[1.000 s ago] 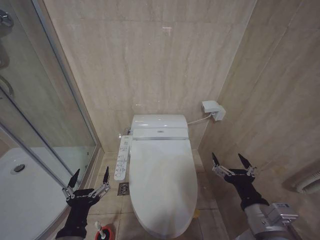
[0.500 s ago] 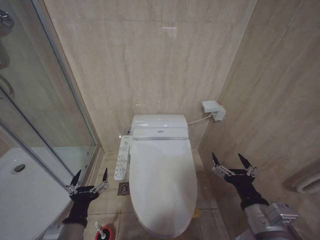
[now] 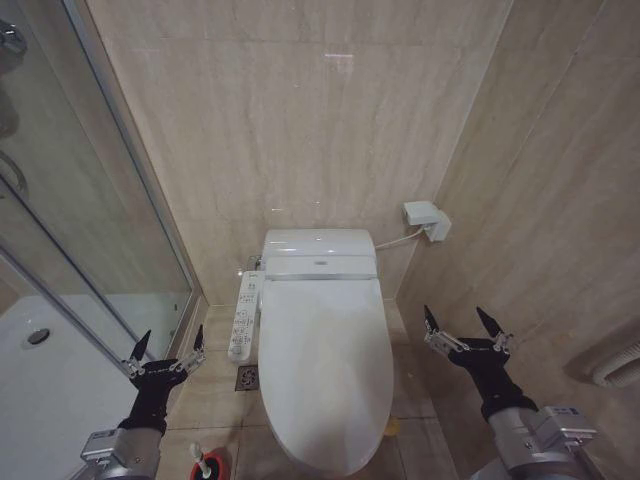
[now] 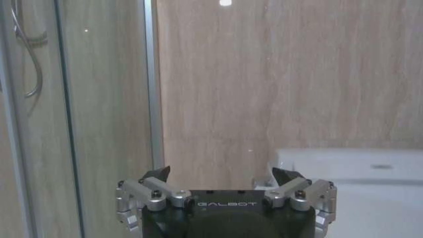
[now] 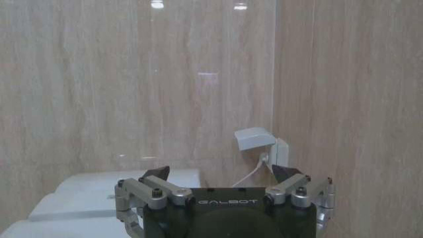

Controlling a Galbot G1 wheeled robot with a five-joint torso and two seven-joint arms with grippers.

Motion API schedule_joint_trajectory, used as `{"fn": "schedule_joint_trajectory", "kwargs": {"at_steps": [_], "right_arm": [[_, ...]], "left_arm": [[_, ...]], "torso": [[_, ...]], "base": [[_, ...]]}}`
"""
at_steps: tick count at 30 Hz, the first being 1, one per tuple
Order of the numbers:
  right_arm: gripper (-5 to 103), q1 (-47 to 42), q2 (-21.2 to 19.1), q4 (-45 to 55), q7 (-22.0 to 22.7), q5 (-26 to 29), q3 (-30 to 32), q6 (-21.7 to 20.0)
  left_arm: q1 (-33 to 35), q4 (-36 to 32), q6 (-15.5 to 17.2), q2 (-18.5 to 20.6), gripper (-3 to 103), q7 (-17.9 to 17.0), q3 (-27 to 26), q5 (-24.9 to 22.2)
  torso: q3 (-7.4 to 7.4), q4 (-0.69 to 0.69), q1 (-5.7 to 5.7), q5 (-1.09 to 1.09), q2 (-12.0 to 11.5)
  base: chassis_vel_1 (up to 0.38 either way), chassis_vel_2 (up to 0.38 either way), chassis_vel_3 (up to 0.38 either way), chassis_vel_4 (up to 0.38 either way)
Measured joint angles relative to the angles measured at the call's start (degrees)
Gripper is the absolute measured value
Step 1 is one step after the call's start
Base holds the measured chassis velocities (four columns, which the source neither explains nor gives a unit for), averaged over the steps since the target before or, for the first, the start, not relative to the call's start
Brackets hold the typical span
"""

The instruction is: Open the toilet lid, clean the toilet bowl with a toilet brush, close the toilet lid, and flush.

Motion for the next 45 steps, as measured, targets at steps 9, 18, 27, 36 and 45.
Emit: {"fn": "schedule_joint_trajectory", "kwargs": {"at_steps": [9, 18, 27, 36, 45], "right_arm": [[100, 0.0, 0.0, 0.0, 0.0, 0.0, 0.0, 0.0], [100, 0.0, 0.0, 0.0, 0.0, 0.0, 0.0, 0.0], [100, 0.0, 0.0, 0.0, 0.0, 0.0, 0.0, 0.0], [100, 0.0, 0.0, 0.0, 0.0, 0.0, 0.0, 0.0], [100, 0.0, 0.0, 0.0, 0.0, 0.0, 0.0, 0.0]], "left_arm": [[-7.7, 10.8, -1.6, 5.7, 98, -1.7, -0.3, -5.4], [-15.3, 16.6, -2.6, 11.3, 99, -2.2, 1.0, -11.7], [-26.1, 28.4, -2.8, 18.2, 98, 0.9, 4.7, -15.3], [-42.3, 42.3, -3.7, 22.3, 97, 2.2, 14.3, -16.6], [-47.5, 46.5, -4.0, 22.0, 93, 2.6, 17.5, -16.3]], "torso": [[0.0, -0.02, -0.01, -0.02, 0.0], [0.0, -0.01, 0.0, -0.02, 0.0], [0.0, 0.0, 0.0, -0.02, 0.0], [0.0, -0.02, 0.0, 0.0, 0.0], [0.0, 0.0, -0.01, -0.01, 0.0]], "base": [[0.0, 0.0, 0.0, 0.0], [0.0, 0.0, 0.0, 0.0], [0.0, 0.0, 0.0, 0.0], [0.0, 0.0, 0.0, 0.0], [0.0, 0.0, 0.0, 0.0]]}}
